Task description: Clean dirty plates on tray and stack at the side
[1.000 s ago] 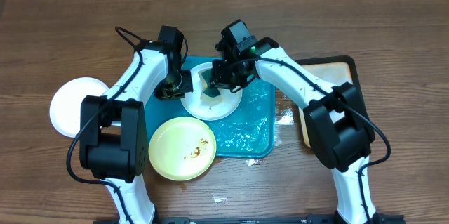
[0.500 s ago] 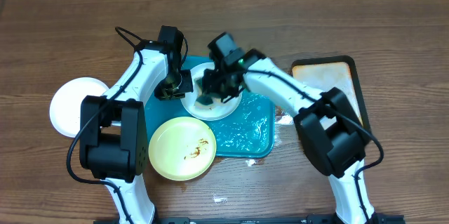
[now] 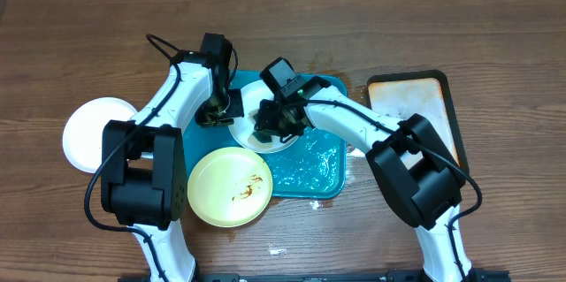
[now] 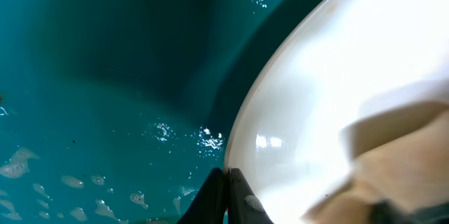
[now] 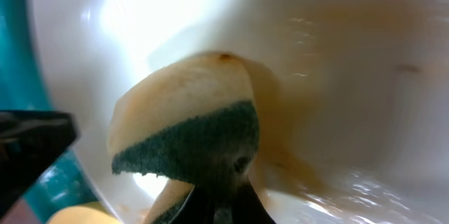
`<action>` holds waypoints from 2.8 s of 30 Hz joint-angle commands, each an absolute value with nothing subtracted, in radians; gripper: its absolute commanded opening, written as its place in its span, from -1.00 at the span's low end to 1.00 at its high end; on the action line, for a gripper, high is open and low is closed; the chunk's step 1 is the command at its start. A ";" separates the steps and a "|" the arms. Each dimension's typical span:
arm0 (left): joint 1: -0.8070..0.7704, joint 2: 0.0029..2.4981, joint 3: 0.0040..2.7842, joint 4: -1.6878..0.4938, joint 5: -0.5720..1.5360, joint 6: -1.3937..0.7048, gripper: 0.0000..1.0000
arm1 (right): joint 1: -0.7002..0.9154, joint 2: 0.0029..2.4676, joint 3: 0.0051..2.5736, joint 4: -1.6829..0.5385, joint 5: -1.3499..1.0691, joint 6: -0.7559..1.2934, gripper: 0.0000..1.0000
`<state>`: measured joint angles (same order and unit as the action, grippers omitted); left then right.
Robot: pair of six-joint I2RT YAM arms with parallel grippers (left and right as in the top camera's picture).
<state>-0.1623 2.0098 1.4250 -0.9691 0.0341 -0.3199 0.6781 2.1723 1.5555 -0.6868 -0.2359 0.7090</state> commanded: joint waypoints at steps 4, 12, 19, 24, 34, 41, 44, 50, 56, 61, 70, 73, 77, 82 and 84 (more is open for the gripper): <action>-0.164 2.014 1.424 -0.975 0.026 -0.329 -0.92 | 0.605 2.168 1.531 -0.820 0.146 0.671 -0.92; -0.164 2.014 1.424 -0.982 0.017 -0.321 -0.92 | 0.574 2.167 1.535 -0.830 0.209 0.651 -0.92; -0.164 2.014 1.424 -0.991 0.015 -0.313 -0.92 | 0.590 2.167 1.596 -0.801 0.247 0.759 -0.92; -0.164 2.014 1.424 -0.995 0.015 -0.310 -0.92 | 0.589 2.167 1.682 -0.852 0.336 0.810 -0.92; -0.164 2.014 1.424 -0.995 -0.011 -0.311 -0.92 | 0.583 2.167 1.978 -1.198 0.549 0.778 -0.92; -0.165 1.978 1.460 -0.991 -0.007 -0.311 -0.92 | 0.554 2.148 2.024 -1.354 0.466 0.702 -0.92; -0.165 1.940 1.512 -1.012 -0.007 -0.312 -0.92 | 0.535 2.138 2.024 -1.382 0.403 0.676 -0.92; -0.170 1.868 1.673 -1.109 -0.013 -0.315 -0.92 | 0.496 2.133 2.024 -1.411 0.344 0.675 -0.92; -0.175 1.835 1.757 -1.201 -0.033 -0.314 -0.91 | 0.466 2.133 2.024 -1.428 0.308 0.642 -0.92; -0.175 1.861 1.699 -1.192 -0.022 -0.295 -0.10 | 0.462 2.133 2.024 -1.435 0.308 0.638 -0.92; -0.151 1.921 1.514 -1.031 0.081 -0.228 0.43 | 0.462 2.133 2.024 -1.447 0.304 0.638 -0.92; -0.141 1.961 1.456 -0.985 0.128 -0.228 0.31 | 0.458 2.133 2.024 -1.448 0.304 0.638 -0.92; -0.143 2.016 1.427 -0.959 0.137 -0.223 0.30 | 0.456 2.133 2.024 -1.451 0.304 0.635 -0.92; -0.144 2.058 1.427 -0.929 0.196 -0.202 0.29 | 0.452 2.133 2.024 -1.457 0.304 0.630 -0.92; -0.145 2.080 1.427 -0.916 0.223 -0.202 0.24 | 0.452 2.133 2.024 -1.461 0.304 0.630 -0.92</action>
<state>-0.1432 2.0480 1.4273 -0.9260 0.1551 -0.2295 0.4625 2.1666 2.0037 -1.4593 0.3092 0.6449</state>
